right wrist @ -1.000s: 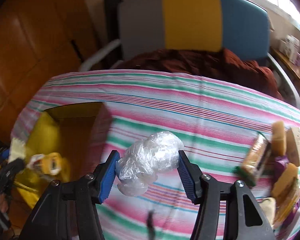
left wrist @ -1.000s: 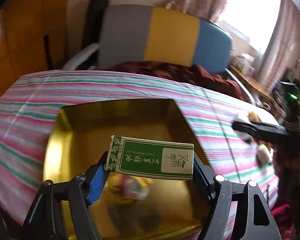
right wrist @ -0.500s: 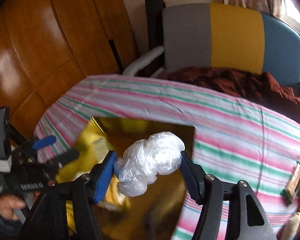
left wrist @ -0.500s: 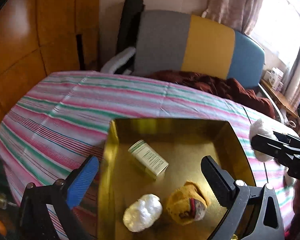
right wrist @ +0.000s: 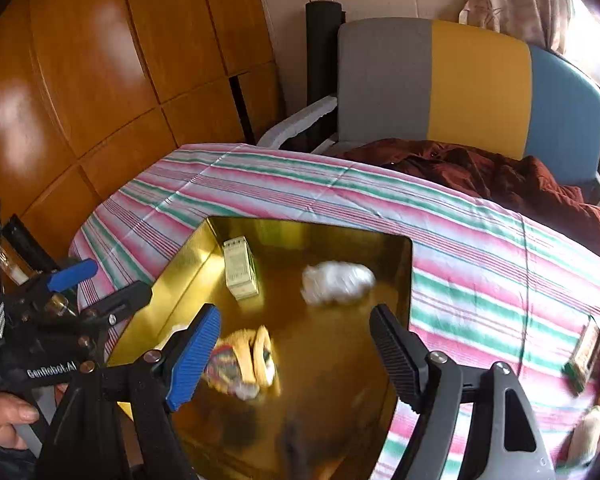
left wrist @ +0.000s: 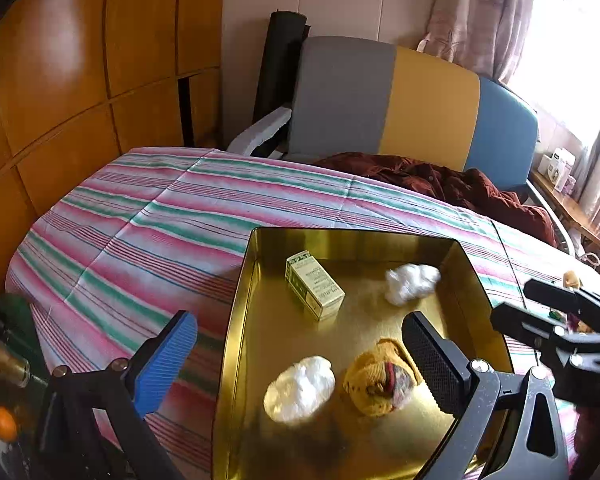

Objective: Organize objects
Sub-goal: 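Move both grippers back to the remaining items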

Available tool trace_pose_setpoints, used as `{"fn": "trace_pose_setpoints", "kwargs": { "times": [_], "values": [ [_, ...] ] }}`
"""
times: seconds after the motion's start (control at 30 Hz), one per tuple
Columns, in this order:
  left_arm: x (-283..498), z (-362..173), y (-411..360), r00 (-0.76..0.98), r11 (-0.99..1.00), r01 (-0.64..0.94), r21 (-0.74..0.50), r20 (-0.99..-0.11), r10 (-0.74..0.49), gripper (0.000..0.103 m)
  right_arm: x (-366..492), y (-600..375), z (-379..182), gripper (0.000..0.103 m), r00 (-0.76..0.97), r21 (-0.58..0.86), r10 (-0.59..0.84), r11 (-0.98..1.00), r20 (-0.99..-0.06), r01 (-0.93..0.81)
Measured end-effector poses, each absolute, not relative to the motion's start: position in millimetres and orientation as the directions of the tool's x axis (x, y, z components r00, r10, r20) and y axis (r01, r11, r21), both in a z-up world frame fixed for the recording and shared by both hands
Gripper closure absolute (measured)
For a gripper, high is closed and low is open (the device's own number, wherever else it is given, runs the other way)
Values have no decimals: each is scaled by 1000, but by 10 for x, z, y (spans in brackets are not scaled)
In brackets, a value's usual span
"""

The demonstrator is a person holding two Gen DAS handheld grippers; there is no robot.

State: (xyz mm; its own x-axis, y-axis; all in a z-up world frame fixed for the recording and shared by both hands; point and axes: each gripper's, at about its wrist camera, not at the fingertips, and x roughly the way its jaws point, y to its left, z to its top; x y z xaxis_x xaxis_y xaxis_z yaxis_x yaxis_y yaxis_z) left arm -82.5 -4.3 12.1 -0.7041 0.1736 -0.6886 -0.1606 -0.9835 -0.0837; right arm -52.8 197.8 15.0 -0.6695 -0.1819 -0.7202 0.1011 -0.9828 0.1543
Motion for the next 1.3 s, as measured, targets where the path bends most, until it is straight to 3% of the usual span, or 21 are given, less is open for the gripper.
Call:
{"fn": "trace_pose_setpoints", "kwargs": {
  "times": [0.4,0.87,1.1,1.3],
  "values": [
    [-591,82,139,-693,-971,-224,-78,-688,216,0,-84,2158,106,24,-706,126,-82,-992,-704,-11],
    [-586,6,261,-608,-946,-268,-185,-729,315,0,167,2592,-9,24,-689,126,5,-982,-725,-140],
    [-441,155,582,-566,-865,-449,-223,-678,469,0,377,3118,-86,24,-664,164,53,-951,-746,-261],
    [-275,247,1078,-521,-791,-591,-157,-674,523,0,712,3773,-55,24,-641,187,138,-891,-755,-413]
  ]
}}
